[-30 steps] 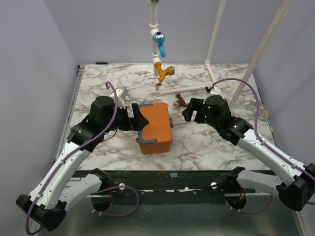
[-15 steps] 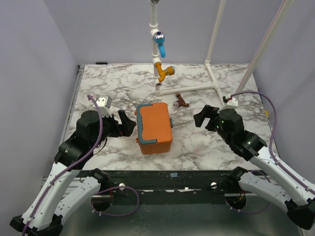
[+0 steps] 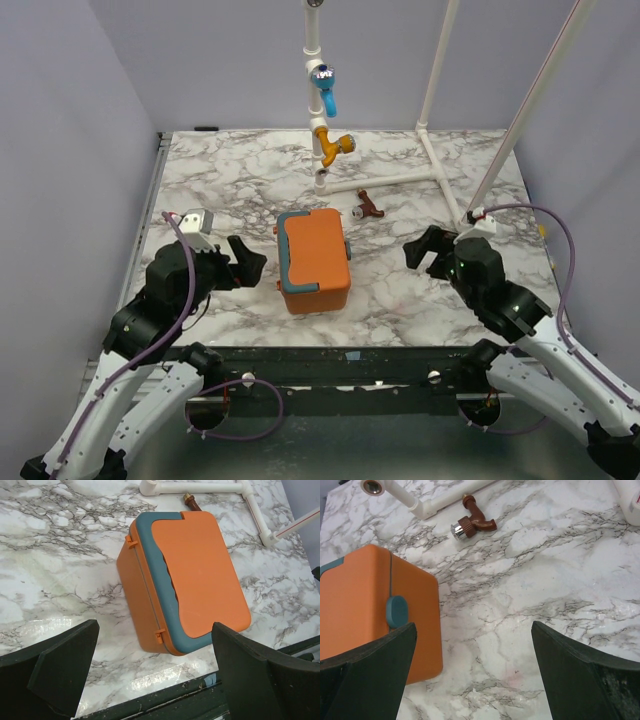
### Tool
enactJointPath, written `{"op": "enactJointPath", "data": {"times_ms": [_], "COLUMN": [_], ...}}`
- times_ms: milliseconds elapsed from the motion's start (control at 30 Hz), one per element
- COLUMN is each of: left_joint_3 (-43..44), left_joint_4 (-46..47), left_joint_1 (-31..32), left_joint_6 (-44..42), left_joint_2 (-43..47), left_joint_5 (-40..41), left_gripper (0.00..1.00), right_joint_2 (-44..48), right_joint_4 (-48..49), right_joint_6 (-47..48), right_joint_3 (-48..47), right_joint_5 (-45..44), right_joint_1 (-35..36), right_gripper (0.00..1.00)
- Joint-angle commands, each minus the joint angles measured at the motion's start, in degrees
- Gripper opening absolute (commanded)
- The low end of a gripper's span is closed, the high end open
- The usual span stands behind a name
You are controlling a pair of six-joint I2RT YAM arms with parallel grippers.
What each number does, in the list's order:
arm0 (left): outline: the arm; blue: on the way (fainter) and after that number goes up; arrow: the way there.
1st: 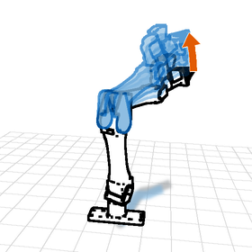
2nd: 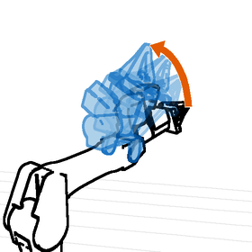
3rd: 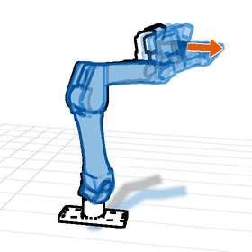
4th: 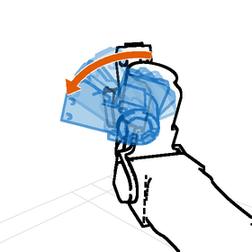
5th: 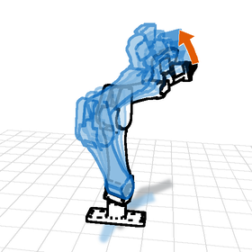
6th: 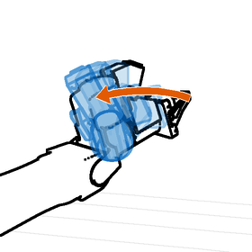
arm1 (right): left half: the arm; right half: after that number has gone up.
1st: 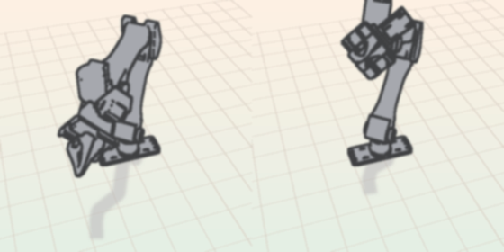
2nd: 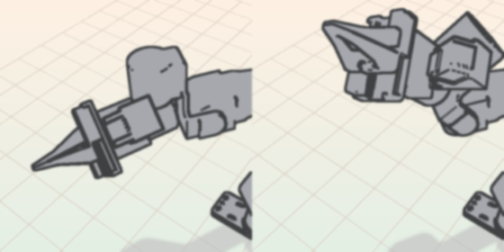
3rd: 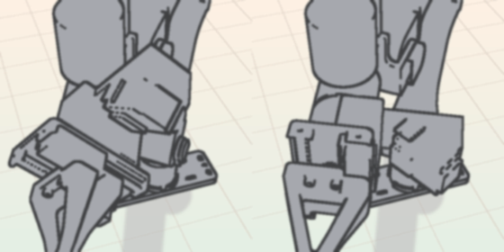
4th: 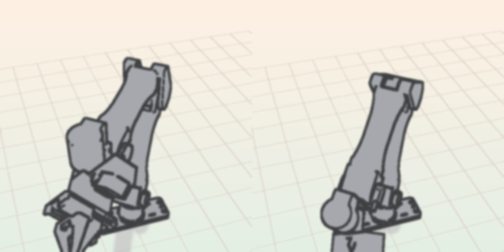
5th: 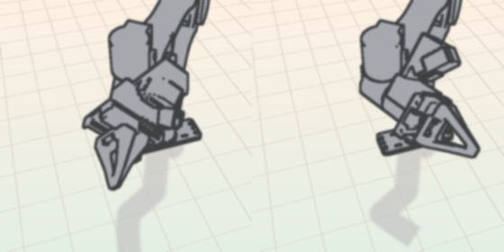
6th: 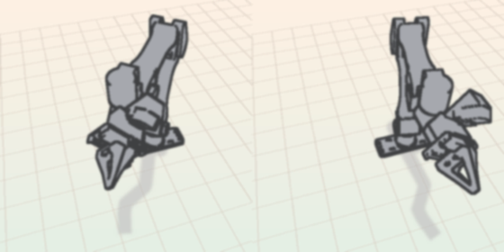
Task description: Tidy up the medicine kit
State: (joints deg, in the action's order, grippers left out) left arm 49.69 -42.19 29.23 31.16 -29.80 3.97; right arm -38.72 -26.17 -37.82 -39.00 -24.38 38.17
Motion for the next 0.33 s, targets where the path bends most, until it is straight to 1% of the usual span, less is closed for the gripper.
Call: {"op": "enactJointPath", "data": {"times_ms": [0, 300], "left_joint_3": [-0.6, -0.3], "left_joint_4": [-0.9, -1.2], "left_joint_1": [-0.1, -0.1], "left_joint_6": [0.6, 0.6], "left_joint_2": [1.1, 2.4], "left_joint_5": [2.5, 3.4], "left_gripper": [0.98, 0.99], "right_joint_2": [2.1, 4.3], "right_joint_4": [1.1, 1.0], "right_joint_6": [-1.7, -1.5], "right_joint_3": [2.0, 2.9], "right_joint_5": [-1.6, -0.4], "right_joint_1": [0.2, 0.2], "right_gripper": [1.00, 1.00]}}
